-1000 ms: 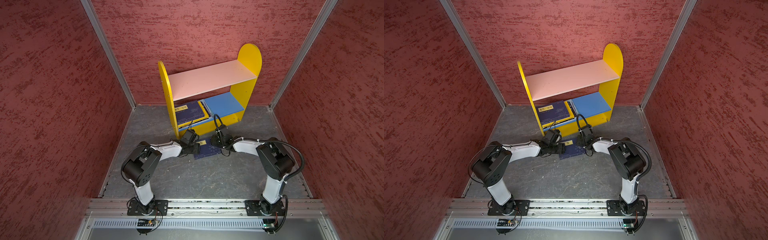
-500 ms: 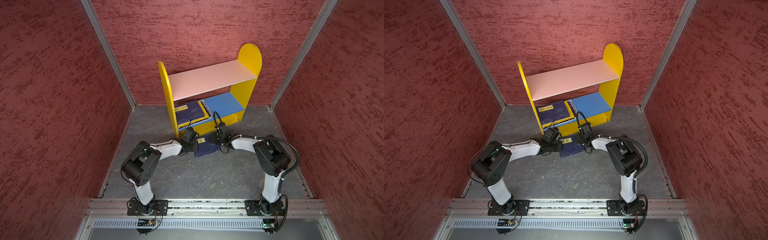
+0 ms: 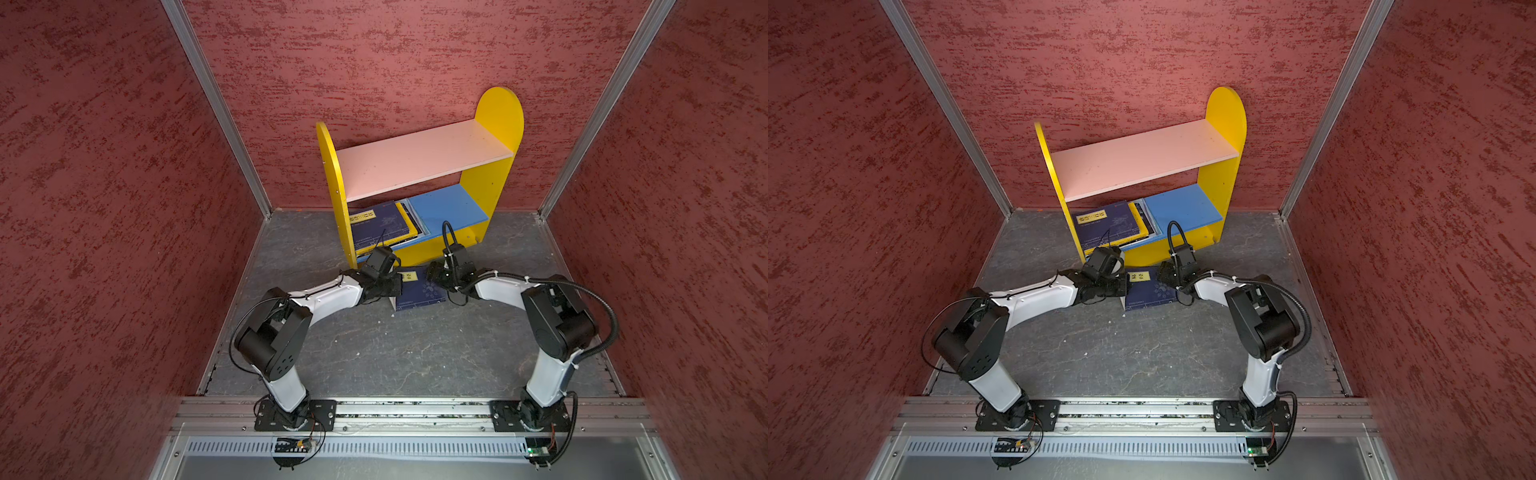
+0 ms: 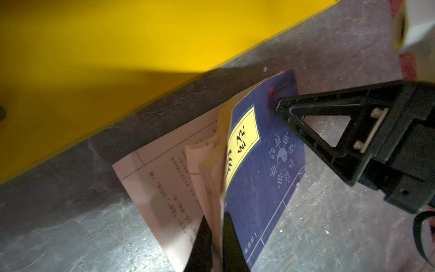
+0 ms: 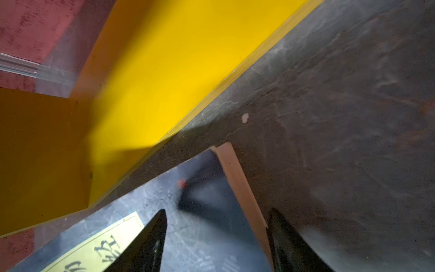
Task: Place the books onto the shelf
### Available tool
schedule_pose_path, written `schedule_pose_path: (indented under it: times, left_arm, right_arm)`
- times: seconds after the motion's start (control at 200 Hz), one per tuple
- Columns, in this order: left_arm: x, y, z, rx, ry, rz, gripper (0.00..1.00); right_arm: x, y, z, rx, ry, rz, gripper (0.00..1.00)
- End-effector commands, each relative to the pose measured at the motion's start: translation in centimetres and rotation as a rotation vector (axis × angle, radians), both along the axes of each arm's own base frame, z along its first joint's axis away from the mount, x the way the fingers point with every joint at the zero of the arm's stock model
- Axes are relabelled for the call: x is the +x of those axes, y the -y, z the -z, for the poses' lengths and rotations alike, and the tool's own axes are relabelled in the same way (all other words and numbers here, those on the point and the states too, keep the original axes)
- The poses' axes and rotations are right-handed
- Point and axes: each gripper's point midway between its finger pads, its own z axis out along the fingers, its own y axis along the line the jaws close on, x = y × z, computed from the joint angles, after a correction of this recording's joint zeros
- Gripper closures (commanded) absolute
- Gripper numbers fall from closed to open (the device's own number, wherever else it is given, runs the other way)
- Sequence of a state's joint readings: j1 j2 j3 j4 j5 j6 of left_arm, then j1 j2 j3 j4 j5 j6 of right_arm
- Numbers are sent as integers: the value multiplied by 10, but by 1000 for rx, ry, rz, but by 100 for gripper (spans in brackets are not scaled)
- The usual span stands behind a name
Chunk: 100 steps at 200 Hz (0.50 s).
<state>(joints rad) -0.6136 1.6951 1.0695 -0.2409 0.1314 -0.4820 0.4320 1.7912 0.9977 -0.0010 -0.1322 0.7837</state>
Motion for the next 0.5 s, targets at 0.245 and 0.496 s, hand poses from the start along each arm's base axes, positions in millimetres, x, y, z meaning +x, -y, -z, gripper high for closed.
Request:
schedule_pose_path:
  times: [0.245, 0.496]
  left_arm:
    - [-11, 55, -91, -252, -3, 202, 100]
    - [-1, 76, -134, -334, 22, 256, 100]
  right_arm:
    - [-41, 86, -67, 491, 41, 294, 16]
    - [-79, 94, -61, 677, -14, 346, 14]
